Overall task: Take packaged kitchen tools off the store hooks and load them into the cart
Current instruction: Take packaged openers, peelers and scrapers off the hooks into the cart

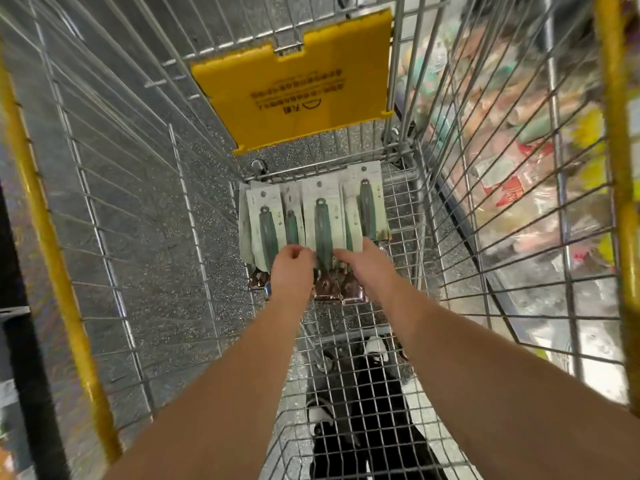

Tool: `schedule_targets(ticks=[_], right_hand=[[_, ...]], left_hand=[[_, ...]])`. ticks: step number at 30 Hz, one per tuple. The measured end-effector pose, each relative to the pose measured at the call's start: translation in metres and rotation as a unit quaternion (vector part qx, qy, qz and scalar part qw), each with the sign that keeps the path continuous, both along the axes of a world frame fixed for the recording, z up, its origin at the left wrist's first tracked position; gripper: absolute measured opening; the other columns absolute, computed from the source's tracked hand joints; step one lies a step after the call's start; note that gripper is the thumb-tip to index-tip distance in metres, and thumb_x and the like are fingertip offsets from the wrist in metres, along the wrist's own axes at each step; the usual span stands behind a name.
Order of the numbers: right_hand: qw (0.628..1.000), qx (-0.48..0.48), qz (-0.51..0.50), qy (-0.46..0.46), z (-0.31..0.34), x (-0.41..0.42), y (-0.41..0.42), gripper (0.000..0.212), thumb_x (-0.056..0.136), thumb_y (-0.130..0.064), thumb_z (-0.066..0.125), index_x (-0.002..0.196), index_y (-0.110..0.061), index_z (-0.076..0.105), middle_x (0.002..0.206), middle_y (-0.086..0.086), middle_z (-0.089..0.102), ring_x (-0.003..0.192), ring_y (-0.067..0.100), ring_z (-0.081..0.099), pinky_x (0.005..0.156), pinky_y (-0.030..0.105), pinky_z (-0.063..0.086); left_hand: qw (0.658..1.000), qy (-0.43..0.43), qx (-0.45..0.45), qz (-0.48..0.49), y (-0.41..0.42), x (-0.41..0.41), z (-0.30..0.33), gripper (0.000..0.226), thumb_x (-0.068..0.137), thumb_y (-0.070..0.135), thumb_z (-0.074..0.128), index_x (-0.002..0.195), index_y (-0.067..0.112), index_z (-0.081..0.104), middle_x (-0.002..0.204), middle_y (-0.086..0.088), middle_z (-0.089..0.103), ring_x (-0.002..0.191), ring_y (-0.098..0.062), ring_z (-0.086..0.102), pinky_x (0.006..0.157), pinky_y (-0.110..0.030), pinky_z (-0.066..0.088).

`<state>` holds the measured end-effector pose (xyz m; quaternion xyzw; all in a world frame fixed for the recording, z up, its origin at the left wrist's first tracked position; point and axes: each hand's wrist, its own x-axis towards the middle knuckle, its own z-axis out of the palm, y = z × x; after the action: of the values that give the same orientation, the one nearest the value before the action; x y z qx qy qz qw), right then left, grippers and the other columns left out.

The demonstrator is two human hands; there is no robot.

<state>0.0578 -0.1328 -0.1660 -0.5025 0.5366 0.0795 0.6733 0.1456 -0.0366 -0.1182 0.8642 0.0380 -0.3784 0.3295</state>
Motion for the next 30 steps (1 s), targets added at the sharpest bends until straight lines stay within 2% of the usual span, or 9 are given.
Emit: schedule_targets(ticks=[2, 5, 9, 14, 17, 21, 24, 27, 30], right_hand=[[1.000, 0.017, -0.019, 0.001, 0.008, -0.014, 0.005, 0.072, 0.083, -0.040, 0.076, 0.142, -0.012, 0.045, 0.138, -0.003, 0.058, 0.124, 0.021, 0.057, 0.112, 0.044, 0.037], [1.000, 0.015, -0.017, -0.017, 0.024, -0.033, 0.015, 0.079, 0.076, -0.048, 0.078, 0.143, -0.020, 0.046, 0.138, 0.003, 0.060, 0.124, 0.026, 0.058, 0.109, 0.055, 0.041], [1.000, -0.017, 0.013, -0.010, 0.068, -0.053, 0.025, 0.067, 0.080, -0.044, 0.076, 0.140, -0.027, 0.050, 0.130, -0.004, 0.065, 0.117, 0.021, 0.062, 0.106, 0.055, 0.044], [0.997, -0.062, 0.044, -0.034, 0.147, -0.073, 0.048, 0.046, 0.087, -0.030, 0.073, 0.129, -0.034, 0.056, 0.117, -0.009, 0.068, 0.109, 0.017, 0.065, 0.100, 0.047, 0.052], [0.991, -0.117, 0.047, -0.051, 0.198, -0.091, 0.068, 0.041, 0.087, -0.032, 0.073, 0.124, -0.034, 0.057, 0.112, -0.010, 0.069, 0.105, 0.017, 0.067, 0.093, 0.044, 0.057], [0.983, -0.166, 0.048, -0.067, 0.264, -0.122, 0.096, 0.042, 0.089, -0.037, 0.072, 0.128, -0.028, 0.059, 0.109, -0.008, 0.071, 0.100, 0.015, 0.067, 0.092, 0.038, 0.055], [0.977, -0.186, 0.036, -0.097, 0.317, -0.147, 0.107, 0.043, 0.082, -0.049, 0.076, 0.119, -0.031, 0.065, 0.101, -0.007, 0.074, 0.090, 0.015, 0.069, 0.079, 0.037, 0.055], [0.966, -0.236, 0.019, -0.106, 0.364, -0.176, 0.111, 0.060, 0.072, -0.062, 0.075, 0.122, -0.033, 0.063, 0.108, -0.010, 0.074, 0.095, 0.011, 0.071, 0.088, 0.039, 0.056], [0.952, -0.278, -0.051, -0.121, 0.410, -0.211, 0.111, 0.043, 0.082, -0.046, 0.076, 0.120, -0.029, 0.066, 0.103, -0.014, 0.074, 0.097, 0.009, 0.069, 0.084, 0.027, 0.052]], left_hand=[[0.999, 0.008, -0.030, -0.018, 0.002, -0.004, 0.010, 0.043, 0.101, 0.039, 0.053, 0.134, 0.011, 0.051, 0.107, -0.001, 0.065, 0.090, -0.013, 0.061, 0.079, -0.033, 0.052], [0.995, 0.061, -0.039, -0.062, 0.002, -0.012, 0.028, 0.074, 0.093, 0.061, 0.055, 0.148, 0.015, 0.038, 0.144, -0.005, 0.053, 0.127, -0.028, 0.053, 0.110, -0.052, 0.041], [0.992, 0.105, -0.043, -0.058, 0.017, -0.025, 0.052, 0.086, 0.083, 0.068, 0.063, 0.149, 0.018, 0.040, 0.144, -0.005, 0.054, 0.127, -0.029, 0.056, 0.111, -0.049, 0.041], [0.978, 0.155, -0.140, -0.009, 0.046, -0.046, 0.105, 0.097, 0.072, 0.067, 0.073, 0.146, 0.016, 0.040, 0.136, -0.009, 0.059, 0.121, -0.031, 0.057, 0.110, -0.055, 0.042], [0.950, 0.227, -0.213, 0.036, 0.068, -0.065, 0.147, 0.122, 0.049, 0.070, 0.085, 0.148, 0.016, 0.038, 0.126, -0.009, 0.068, 0.119, -0.030, 0.061, 0.106, -0.052, 0.044], [0.909, 0.300, -0.290, 0.016, 0.096, -0.091, 0.209, 0.083, 0.074, 0.042, 0.075, 0.143, 0.008, 0.044, 0.092, 0.002, 0.079, 0.099, -0.021, 0.068, 0.079, -0.038, 0.050], [0.905, 0.295, -0.304, -0.032, 0.106, -0.106, 0.256, 0.049, 0.085, 0.036, 0.073, 0.126, 0.012, 0.060, 0.114, -0.008, 0.074, 0.099, -0.024, 0.071, 0.091, -0.042, 0.053], [0.896, 0.281, -0.322, -0.120, 0.104, -0.124, 0.303, 0.061, 0.076, 0.049, 0.078, 0.128, 0.020, 0.064, 0.126, -0.012, 0.069, 0.118, -0.032, 0.064, 0.112, -0.050, 0.040], [0.872, 0.295, -0.365, -0.139, 0.090, -0.148, 0.352, 0.076, 0.067, 0.051, 0.083, 0.130, 0.013, 0.063, 0.120, -0.015, 0.072, 0.113, -0.031, 0.068, 0.108, -0.047, 0.043]])
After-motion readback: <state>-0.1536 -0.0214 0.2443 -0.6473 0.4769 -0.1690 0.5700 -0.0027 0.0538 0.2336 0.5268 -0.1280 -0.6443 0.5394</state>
